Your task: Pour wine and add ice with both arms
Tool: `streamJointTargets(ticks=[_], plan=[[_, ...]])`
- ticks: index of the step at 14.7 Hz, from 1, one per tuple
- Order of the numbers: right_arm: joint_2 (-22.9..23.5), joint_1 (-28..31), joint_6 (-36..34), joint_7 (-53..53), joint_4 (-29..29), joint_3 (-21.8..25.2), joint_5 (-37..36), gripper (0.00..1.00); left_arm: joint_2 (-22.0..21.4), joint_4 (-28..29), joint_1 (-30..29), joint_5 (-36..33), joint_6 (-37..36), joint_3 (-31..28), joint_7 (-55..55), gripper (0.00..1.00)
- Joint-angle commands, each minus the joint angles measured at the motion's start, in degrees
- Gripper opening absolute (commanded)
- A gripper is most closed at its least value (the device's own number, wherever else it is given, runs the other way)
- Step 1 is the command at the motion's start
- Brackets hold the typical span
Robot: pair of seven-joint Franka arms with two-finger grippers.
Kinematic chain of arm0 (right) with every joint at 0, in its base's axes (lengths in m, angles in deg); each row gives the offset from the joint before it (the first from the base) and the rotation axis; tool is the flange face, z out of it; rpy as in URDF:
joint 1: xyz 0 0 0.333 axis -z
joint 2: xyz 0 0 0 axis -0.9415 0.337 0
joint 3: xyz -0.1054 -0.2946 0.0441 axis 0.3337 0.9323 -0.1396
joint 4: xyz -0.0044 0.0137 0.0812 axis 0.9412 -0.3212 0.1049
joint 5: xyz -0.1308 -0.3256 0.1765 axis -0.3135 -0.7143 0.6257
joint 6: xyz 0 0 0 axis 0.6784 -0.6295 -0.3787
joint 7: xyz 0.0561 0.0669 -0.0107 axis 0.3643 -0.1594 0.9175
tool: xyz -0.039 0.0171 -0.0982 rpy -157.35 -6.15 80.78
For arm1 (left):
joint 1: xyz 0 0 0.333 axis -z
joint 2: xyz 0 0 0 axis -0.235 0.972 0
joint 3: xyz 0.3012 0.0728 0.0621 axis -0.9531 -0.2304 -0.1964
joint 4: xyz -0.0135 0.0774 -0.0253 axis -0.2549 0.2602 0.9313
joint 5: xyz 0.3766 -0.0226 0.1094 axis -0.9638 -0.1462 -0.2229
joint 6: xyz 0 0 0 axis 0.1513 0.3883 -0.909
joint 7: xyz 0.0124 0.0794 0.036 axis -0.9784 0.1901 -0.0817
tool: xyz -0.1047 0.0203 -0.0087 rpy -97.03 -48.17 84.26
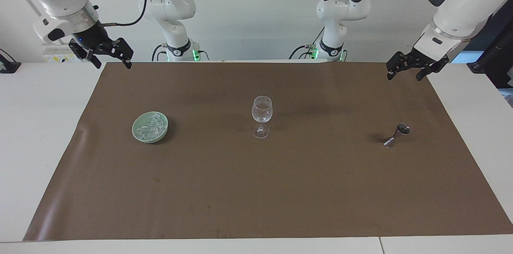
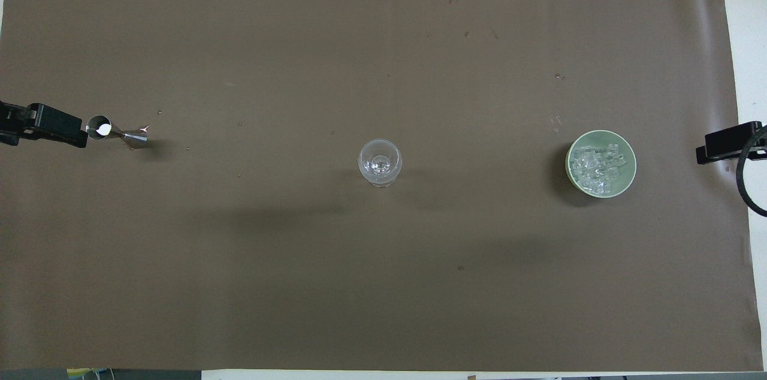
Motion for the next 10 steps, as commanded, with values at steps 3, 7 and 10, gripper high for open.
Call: streamJointTargets(ticks=[3,7,10], plan=[[-0.76,0.91,-0.25,1.48,-0.61,-0.3,0.72,1.0,-1.82,2.21,0.0,-1.15,1.4,0.0,0.4,1.0],[-0.76,0.99,-0.34,1.22,-0.61,-0.3,0.28,1.0,-1.82,2.21,0.0,-1.15,1.4,0.0,0.48,1.0],[-0.76,0.99,-0.34,1.13,-0.61,-0.39,0.37,1.0,-1.74,2.21,0.79,-1.15,1.4,0.0,0.31,1.0]])
